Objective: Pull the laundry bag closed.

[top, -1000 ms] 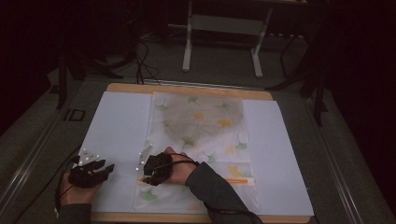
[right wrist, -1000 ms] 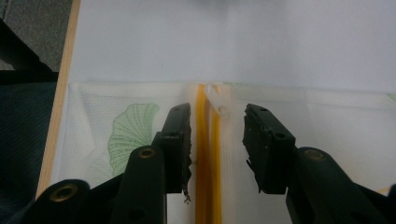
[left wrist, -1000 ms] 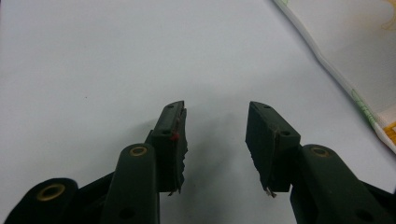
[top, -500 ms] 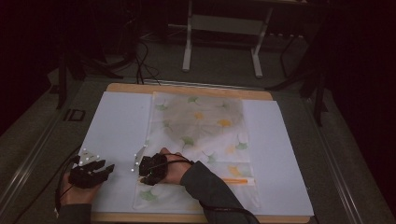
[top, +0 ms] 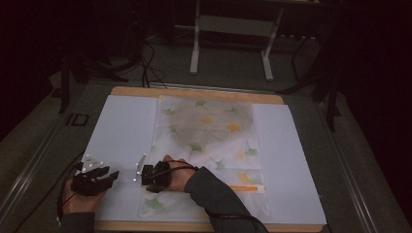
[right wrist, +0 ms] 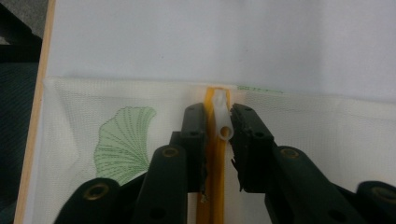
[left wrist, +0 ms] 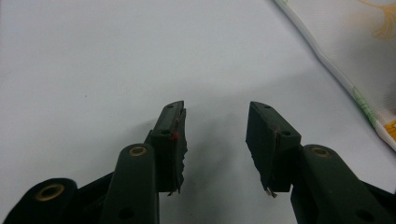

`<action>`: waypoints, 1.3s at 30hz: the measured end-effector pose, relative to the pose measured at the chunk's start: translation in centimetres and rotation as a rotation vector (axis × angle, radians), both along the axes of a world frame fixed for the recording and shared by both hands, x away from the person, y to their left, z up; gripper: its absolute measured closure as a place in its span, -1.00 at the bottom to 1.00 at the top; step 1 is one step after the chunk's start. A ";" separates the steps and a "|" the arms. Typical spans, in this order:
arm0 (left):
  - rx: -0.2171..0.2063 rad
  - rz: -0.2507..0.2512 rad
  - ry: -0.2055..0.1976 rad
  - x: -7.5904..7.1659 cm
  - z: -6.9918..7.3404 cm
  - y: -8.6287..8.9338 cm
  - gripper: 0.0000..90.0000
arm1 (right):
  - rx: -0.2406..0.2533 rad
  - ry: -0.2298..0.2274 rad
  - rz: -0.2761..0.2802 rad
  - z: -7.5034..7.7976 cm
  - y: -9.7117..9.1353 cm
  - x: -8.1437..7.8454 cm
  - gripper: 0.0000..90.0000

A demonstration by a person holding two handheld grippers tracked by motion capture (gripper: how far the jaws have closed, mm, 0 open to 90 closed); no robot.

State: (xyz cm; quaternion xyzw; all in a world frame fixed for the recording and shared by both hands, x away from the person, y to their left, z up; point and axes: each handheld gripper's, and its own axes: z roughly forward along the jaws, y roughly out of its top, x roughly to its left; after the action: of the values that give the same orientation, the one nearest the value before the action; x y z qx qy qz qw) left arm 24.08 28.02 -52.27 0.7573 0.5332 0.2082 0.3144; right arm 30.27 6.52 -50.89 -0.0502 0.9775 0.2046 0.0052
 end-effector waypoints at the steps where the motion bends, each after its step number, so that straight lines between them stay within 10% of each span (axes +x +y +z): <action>1: 0.000 0.001 -0.001 0.0 0.0 0.0 0.28 | -0.007 0.008 0.003 0.0 0.0 0.0 0.77; 24: -0.002 -0.033 0.009 -0.2 0.2 -0.6 0.31 | -0.075 -0.040 -0.006 0.1 0.9 -0.6 0.87; 39: -0.101 -0.180 0.091 -0.7 1.1 -2.5 0.32 | -0.038 -0.057 -0.007 0.8 0.3 -0.8 0.88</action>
State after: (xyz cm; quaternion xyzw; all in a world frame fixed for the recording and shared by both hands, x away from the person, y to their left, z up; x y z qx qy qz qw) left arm 23.37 25.56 -51.16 0.7940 0.4864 0.1172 0.3453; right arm 29.49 6.80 -50.09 -0.0527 0.9809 0.1842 0.0329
